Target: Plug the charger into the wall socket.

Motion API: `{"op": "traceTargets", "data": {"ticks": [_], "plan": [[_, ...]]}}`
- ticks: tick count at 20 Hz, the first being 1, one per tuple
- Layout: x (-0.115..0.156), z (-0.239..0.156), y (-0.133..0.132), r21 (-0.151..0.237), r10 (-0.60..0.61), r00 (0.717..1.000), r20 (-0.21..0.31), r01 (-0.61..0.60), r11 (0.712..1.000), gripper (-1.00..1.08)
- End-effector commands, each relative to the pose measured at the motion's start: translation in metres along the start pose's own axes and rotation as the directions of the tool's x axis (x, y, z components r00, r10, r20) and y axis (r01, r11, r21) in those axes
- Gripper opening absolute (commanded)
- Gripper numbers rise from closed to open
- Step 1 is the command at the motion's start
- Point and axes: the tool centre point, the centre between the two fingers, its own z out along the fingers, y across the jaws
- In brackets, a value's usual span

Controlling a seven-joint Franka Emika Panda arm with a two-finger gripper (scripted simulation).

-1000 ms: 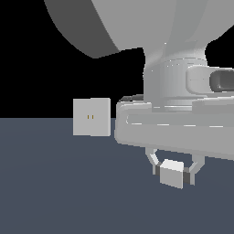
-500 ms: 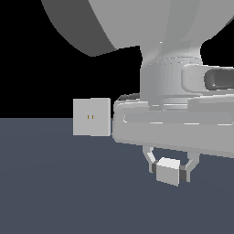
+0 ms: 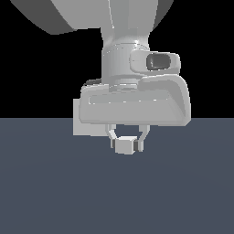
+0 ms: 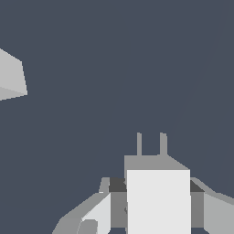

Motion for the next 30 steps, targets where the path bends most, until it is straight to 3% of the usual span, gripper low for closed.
{"op": "traceTargets", "data": {"ticks": [1, 6, 11, 22, 30], "plan": [[-0.003, -0.015, -0.030, 0.001, -0.058, 0.998, -0.002, 0.058, 0.998, -1.00], [-0.011, -0.039, -0.078, 0.004, -0.151, 0.989, -0.002, 0.151, 0.989, -1.00], [-0.017, -0.050, -0.103, 0.006, -0.198, 0.980, -0.002, 0.198, 0.980, -1.00], [-0.015, -0.051, -0.107, 0.008, -0.205, 0.979, -0.001, 0.205, 0.979, -1.00], [0.009, -0.051, -0.112, 0.008, -0.206, 0.979, -0.001, 0.206, 0.979, -1.00]]}}
